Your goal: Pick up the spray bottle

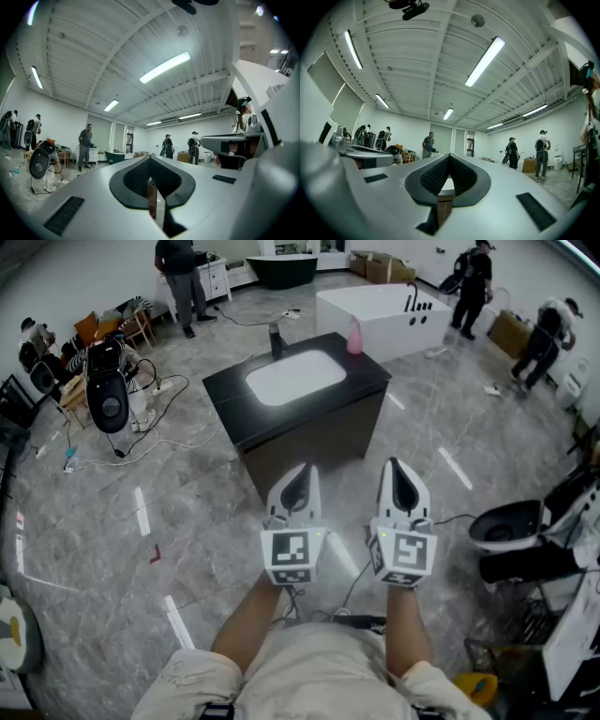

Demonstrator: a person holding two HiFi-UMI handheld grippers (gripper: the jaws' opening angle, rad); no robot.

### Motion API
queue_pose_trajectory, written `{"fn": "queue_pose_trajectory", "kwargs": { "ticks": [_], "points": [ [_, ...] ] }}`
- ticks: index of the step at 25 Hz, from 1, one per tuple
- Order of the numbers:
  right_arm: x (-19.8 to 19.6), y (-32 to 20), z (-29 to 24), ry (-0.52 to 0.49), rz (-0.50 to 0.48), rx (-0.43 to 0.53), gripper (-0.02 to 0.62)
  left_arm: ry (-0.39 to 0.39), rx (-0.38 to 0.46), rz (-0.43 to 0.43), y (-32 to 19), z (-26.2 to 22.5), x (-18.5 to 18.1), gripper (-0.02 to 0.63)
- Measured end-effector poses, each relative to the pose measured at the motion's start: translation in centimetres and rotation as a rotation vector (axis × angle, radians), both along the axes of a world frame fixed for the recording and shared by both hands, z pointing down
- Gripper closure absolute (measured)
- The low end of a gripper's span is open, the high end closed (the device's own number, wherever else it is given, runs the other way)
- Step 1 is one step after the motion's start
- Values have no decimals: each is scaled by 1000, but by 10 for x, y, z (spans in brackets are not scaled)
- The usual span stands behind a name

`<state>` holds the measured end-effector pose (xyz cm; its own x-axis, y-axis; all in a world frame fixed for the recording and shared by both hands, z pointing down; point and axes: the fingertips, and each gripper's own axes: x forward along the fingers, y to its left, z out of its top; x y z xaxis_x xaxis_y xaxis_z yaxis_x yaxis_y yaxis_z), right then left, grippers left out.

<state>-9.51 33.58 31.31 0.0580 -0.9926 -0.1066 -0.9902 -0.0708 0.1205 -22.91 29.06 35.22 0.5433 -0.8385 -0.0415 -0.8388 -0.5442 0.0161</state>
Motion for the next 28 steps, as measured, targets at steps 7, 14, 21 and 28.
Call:
{"fn": "queue_pose_trajectory", "kwargs": {
  "ticks": [7, 14, 21, 28],
  "points": [
    [12, 4, 2, -6, -15, 6, 592, -5, 10, 5, 9, -2, 18, 604],
    [28, 11, 5, -20, -25, 11, 592, -11, 17, 1, 18, -4, 37, 604],
    [54, 16, 14, -34, -43, -33, 592, -10, 25, -5, 26, -4, 67, 604],
    [89, 24, 23, -50, -66, -48, 592, -26, 22, -31, 37, 1, 99, 604]
  ]
}}
